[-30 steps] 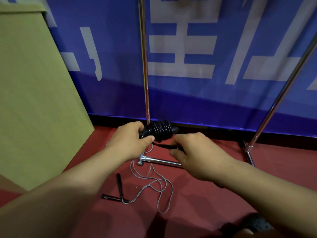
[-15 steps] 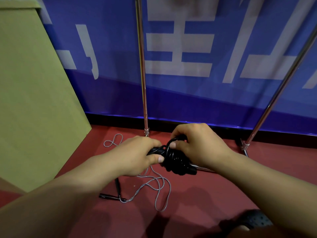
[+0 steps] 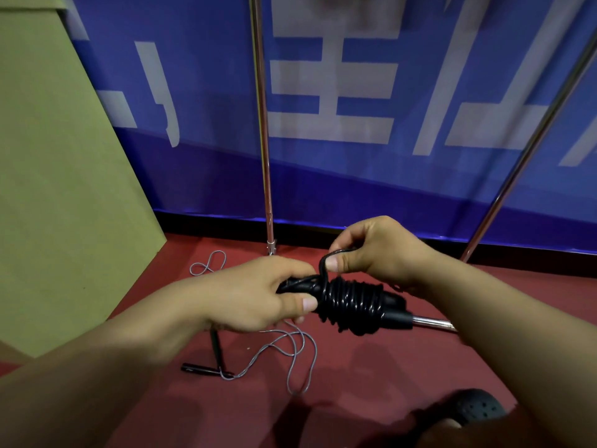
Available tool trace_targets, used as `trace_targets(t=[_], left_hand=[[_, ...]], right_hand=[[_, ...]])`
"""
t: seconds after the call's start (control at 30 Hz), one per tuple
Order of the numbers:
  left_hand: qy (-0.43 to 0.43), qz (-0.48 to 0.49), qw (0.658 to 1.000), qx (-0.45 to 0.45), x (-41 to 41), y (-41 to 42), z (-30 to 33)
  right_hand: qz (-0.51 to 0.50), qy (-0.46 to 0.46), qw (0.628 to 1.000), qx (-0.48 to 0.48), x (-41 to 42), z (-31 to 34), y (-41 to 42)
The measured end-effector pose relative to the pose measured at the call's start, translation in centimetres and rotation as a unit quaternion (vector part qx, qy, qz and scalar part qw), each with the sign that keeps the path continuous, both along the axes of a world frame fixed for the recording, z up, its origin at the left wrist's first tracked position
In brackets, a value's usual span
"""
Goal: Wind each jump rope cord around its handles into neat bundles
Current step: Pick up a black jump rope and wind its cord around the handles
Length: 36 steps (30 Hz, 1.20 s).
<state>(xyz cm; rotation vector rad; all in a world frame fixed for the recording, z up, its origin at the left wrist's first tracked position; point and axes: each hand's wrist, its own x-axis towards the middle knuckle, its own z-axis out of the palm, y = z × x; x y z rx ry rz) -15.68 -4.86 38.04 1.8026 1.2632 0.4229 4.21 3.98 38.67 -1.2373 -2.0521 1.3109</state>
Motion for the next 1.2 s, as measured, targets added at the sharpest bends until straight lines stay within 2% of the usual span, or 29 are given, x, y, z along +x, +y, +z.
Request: trace_targets(t=[0.07,0.17,0.27,0.33,0.47,0.67,0.87,1.2], left_hand=[[-0.072,-0.003,0.997,-0.009,0.1,-0.3,0.8],[-0.148,-0.006,0.989,-0.019,0.4,-0.6,1.4],[-0.211,0.021,0.977,-0.027,0.6,-0.6,1.7],[-0.236,0.052,0.97,-0.023,0.7,-0.6,1.8],[-0.247,0.127,0.961,0.008,1.0,-0.3,1.8],[-0.207,0.226,0.95,0.055,1.3,-0.1,1.9],[-0.185,0.297,0.935,0.061,1.3,0.4,1.5],[0.015,0.362,0.918,0.159,0.0,0.7,0.5]], right_hand=[[0.016,0.06,0.996,-0.067,0.2,0.5,0.1],[0.041,0.091,0.989,-0.107,0.1,1.0,0.1],[0.051,0.163,0.977,-0.126,0.0,0.6,0.1],[0.043,0.145,0.986,-0.073,-0.2,0.3,-0.2],[0.018,0.037,0.999,0.031,-1.3,0.2,-0.7],[0.014,0.05,0.999,-0.003,-2.5,-0.5,-1.4],[0.075,-0.01,0.994,0.084,-4.2,-1.3,-2.7],[0.099,-0.081,0.98,0.152,-4.4,-1.5,-3.8]])
